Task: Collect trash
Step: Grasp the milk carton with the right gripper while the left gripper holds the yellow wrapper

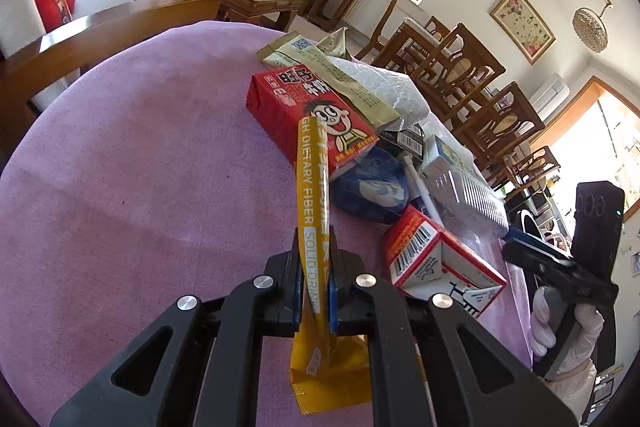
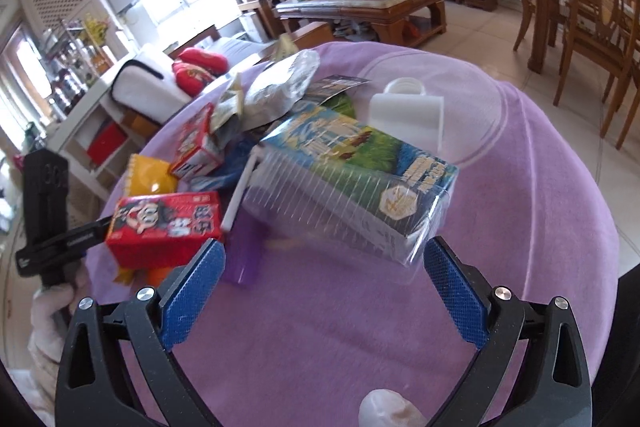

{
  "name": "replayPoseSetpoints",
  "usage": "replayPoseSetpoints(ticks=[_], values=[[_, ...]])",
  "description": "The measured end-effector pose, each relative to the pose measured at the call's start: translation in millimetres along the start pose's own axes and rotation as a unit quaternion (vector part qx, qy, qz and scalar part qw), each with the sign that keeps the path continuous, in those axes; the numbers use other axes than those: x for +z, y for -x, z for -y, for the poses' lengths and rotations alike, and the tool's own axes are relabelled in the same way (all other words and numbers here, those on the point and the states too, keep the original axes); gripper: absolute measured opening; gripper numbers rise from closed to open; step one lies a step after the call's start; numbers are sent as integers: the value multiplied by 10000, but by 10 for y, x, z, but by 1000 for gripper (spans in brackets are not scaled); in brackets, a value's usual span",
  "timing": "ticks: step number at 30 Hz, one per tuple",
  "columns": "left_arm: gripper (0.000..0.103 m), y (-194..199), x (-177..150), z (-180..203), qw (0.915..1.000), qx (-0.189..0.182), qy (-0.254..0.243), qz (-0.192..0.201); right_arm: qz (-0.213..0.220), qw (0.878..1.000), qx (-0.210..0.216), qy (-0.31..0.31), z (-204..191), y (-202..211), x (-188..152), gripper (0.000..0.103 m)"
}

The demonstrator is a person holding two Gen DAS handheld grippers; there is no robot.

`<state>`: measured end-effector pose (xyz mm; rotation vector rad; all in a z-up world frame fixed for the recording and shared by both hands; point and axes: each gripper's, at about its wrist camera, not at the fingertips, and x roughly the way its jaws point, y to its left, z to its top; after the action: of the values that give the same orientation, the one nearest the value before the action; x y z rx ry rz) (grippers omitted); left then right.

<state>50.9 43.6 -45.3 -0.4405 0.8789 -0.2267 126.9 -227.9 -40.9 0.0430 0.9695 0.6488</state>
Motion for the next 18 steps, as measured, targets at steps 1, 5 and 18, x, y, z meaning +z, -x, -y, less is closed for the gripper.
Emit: replayPoseSetpoints(ticks=[1,5,18], values=[[10,0,-3,1,10000,-4,1,1,-36,9999,141,87,-68,50,-59,98],[10,2,-11,-5,10000,-51,7,8,44,9993,281,238,-187,227,-220,98],[8,86,-8,-80,9995,-95,178,243,430,9806,-681,1787,-453,68,18,98]])
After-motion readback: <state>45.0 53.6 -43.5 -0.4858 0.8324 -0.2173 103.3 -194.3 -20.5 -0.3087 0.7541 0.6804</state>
